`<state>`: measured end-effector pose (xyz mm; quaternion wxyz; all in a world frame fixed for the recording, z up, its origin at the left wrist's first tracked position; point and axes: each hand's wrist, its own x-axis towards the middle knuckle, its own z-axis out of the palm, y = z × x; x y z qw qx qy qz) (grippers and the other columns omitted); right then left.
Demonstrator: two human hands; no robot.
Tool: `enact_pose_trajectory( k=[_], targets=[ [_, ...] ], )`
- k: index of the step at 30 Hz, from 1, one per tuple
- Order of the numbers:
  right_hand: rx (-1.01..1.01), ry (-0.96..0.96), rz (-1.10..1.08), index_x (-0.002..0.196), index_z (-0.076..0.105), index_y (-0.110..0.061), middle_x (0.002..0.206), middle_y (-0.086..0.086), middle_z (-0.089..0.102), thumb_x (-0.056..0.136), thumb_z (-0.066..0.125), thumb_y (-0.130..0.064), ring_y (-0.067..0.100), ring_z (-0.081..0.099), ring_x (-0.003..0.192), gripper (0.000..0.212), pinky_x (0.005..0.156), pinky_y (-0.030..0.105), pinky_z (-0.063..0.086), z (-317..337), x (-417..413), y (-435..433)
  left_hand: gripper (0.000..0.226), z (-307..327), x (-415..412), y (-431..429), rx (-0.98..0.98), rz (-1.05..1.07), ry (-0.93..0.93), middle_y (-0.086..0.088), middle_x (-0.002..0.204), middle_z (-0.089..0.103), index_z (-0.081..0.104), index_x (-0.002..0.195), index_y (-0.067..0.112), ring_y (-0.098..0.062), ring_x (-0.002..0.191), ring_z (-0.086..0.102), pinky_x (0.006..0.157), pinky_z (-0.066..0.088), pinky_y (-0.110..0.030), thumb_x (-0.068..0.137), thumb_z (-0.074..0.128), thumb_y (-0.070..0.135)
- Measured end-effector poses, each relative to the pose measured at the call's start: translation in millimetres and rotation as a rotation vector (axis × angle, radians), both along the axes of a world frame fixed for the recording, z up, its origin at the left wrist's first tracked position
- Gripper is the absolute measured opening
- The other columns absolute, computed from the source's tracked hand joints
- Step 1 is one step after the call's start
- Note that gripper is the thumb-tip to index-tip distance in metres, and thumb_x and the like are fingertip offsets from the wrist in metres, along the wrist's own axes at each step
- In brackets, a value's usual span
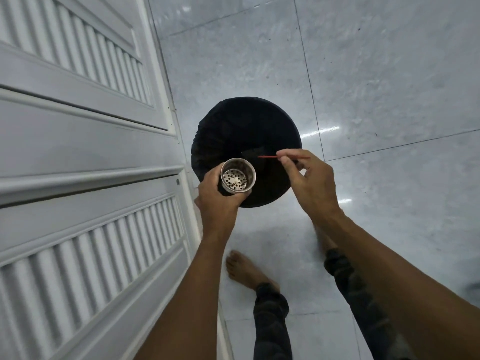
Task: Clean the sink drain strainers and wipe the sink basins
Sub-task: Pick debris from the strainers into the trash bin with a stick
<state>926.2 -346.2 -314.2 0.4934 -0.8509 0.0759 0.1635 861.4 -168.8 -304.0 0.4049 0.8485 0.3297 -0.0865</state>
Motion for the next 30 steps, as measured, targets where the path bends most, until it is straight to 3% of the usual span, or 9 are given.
enact_pose_trajectory(
  k=[6, 11, 17, 23, 30],
  targets=[
    [0.057, -0.061, -0.017, 0.115, 0.074, -0.019, 0.109, -0.013, 0.072, 0.1, 0.062, -0.027, -0.014, 0.059, 0.094, 0.021, 0.081, 0.003, 0.047, 76, 23, 4, 0.078, 69, 31, 2, 0.007, 0.07, -0.104, 0.01, 0.134, 0.063, 0.059, 0.139, 0.025, -0.014, 0.128, 0.056, 0.108, 0.049, -0.048, 0.071, 0.095, 0.029],
    [0.144, -0.111, -0.013, 0.11, 0.075, -0.027, 0.11, -0.018, 0.071, 0.099, 0.062, -0.03, -0.007, 0.062, 0.092, 0.017, 0.073, 0.003, 0.045, 161, 45, 22, 0.076, 150, 52, 15, -0.016, 0.175, -0.267, 0.014, 0.13, 0.06, 0.058, 0.136, 0.025, -0.005, 0.122, 0.056, 0.102, 0.051, -0.027, 0.07, 0.095, 0.022],
    [0.23, -0.235, 0.059, 0.11, 0.074, -0.032, 0.112, -0.024, 0.07, 0.099, 0.062, -0.031, 0.002, 0.066, 0.093, 0.017, 0.071, 0.009, 0.049, 279, 57, 47, 0.075, 257, 51, 29, 0.011, 0.236, -0.431, 0.012, 0.131, 0.06, 0.058, 0.137, 0.022, -0.005, 0.122, 0.058, 0.097, 0.051, -0.019, 0.071, 0.094, 0.021],
    [0.33, -0.336, 0.14, 0.118, 0.072, -0.032, 0.116, -0.022, 0.07, 0.099, 0.06, -0.035, 0.001, 0.064, 0.097, 0.022, 0.071, 0.005, 0.047, 385, 46, 92, 0.073, 365, 35, 67, 0.068, 0.32, -0.567, 0.015, 0.129, 0.059, 0.059, 0.134, 0.027, -0.001, 0.122, 0.057, 0.094, 0.045, -0.007, 0.07, 0.094, 0.022],
    [0.455, -0.373, 0.302, 0.112, 0.073, -0.037, 0.115, -0.023, 0.069, 0.099, 0.061, -0.036, 0.006, 0.066, 0.094, 0.017, 0.066, 0.01, 0.049, 473, 10, 176, 0.073, 457, -23, 133, 0.204, 0.52, -0.669, 0.013, 0.126, 0.059, 0.059, 0.133, 0.026, 0.003, 0.115, 0.057, 0.094, 0.048, -0.013, 0.069, 0.094, 0.026]
  ],
)
